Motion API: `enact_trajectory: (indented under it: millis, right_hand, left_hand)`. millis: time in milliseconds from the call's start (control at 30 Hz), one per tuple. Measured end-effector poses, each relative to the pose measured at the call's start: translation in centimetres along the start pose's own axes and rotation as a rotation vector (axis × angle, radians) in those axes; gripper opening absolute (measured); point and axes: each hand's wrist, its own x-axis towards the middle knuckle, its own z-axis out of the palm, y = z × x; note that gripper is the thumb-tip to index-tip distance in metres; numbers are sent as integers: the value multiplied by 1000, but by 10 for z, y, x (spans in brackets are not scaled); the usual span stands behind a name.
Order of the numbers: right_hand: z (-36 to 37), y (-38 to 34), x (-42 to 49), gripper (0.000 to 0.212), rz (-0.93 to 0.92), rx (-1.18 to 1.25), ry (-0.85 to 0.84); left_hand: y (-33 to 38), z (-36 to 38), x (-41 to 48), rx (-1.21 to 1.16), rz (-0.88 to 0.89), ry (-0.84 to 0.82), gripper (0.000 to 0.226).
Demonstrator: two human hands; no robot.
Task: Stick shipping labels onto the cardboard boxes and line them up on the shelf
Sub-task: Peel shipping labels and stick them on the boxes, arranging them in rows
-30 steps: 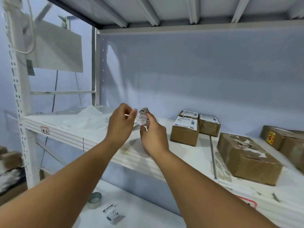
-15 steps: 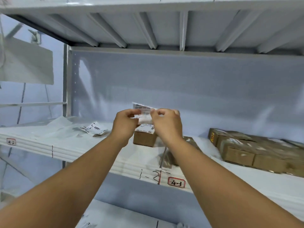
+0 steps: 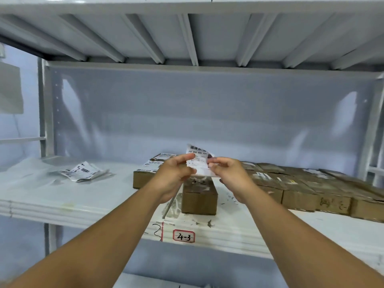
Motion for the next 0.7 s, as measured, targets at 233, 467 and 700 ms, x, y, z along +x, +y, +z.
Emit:
enact_trajectory:
  millis: [233,467,700]
  right_hand:
    - [3,27,5,20,-18,13,-139]
    - [11,43,7,31,-45,244,-5]
    - [10,52,4,24,29,395,-40]
  left_hand:
    - [-26,-11,16,71,-4,45,46]
    - [-39,-10,16,28,42,60,38]
    - [-51,0,7,170,190,87,42]
